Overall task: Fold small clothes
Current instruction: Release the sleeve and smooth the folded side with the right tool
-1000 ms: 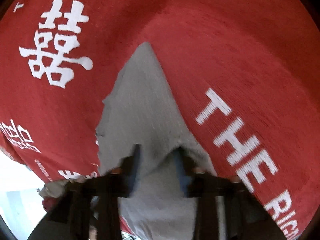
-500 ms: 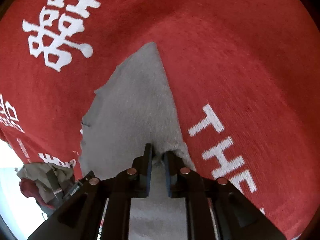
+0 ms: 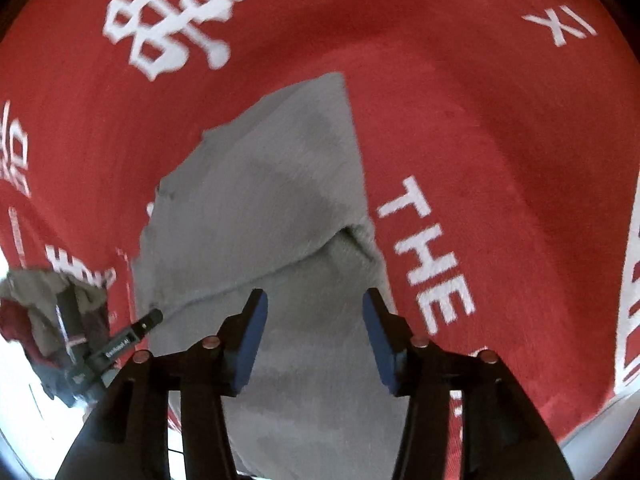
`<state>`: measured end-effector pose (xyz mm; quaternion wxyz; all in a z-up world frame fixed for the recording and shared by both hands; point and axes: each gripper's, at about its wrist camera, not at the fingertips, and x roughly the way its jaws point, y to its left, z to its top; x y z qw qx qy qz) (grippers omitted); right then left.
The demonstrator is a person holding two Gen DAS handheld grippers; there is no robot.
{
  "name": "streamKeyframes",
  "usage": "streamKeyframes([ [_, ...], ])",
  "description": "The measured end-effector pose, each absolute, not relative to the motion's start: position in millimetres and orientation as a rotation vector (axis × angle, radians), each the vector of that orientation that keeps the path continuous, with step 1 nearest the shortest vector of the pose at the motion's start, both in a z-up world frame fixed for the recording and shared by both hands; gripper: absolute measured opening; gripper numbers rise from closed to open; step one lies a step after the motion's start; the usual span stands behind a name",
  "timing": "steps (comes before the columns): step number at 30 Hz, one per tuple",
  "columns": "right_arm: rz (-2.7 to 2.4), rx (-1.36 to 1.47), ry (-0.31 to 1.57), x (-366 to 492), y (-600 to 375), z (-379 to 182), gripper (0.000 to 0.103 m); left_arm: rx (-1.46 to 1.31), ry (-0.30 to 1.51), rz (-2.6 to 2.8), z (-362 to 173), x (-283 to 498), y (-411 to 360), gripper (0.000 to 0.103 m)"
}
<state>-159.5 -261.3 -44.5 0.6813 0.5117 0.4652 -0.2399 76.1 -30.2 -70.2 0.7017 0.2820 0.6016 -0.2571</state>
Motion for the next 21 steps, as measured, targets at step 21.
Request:
streamKeyframes([
  [21, -0.479, 1.078, 1.175, -146.1, -225.5, -50.7, 0.062, 0.675, 1.436, -0.583, -81.7, 42.0, -8.3, 0.103],
])
